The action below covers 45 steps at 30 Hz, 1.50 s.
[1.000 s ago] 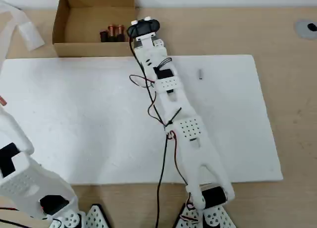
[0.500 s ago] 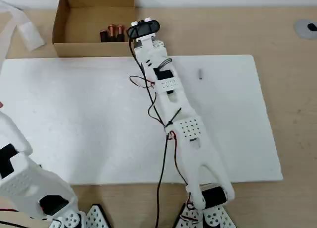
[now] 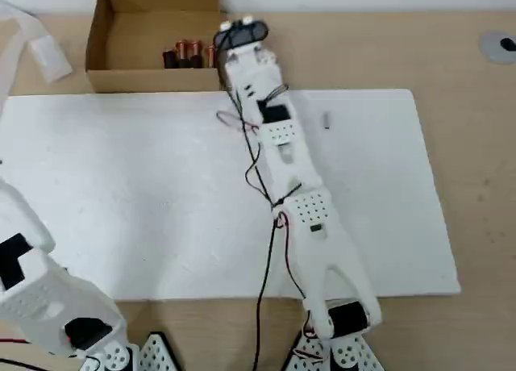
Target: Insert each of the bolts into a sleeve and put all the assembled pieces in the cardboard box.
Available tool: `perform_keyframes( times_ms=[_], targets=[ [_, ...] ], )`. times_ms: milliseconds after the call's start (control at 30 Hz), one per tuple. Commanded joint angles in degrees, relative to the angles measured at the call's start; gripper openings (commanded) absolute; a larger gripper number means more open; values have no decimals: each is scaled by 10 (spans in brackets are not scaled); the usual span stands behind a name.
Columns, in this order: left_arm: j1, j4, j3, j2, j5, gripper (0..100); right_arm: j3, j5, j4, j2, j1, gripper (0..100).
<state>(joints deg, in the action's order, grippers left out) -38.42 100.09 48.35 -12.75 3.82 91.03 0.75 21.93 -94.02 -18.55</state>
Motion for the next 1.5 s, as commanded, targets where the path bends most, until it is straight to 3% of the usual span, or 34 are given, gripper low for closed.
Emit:
perform_keyframes(
  times_ms=[0, 167, 433, 667, 767, 1167, 1467],
  targets=[
    [34, 4, 20, 63, 7, 4, 46, 5, 164, 80, 21, 12],
    [62, 4, -73, 116, 11, 3, 43, -64, 433, 240, 26, 12],
    [127, 4, -308, 297, 18, 3, 44, -70, 800, 432, 7, 12],
    [149, 4, -509, 518, 18, 4, 27, -84, 808, 561, 15, 12],
    [149, -3, -570, 599, 18, 5, -48, -85, 808, 637, 16, 12],
    [148, -113, -796, 737, 19, 5, -754, -88, 802, 1187, 14, 12],
    [149, -128, -891, 808, 42, 6, -1235, -88, 661, 1550, 16, 12]
  ],
)
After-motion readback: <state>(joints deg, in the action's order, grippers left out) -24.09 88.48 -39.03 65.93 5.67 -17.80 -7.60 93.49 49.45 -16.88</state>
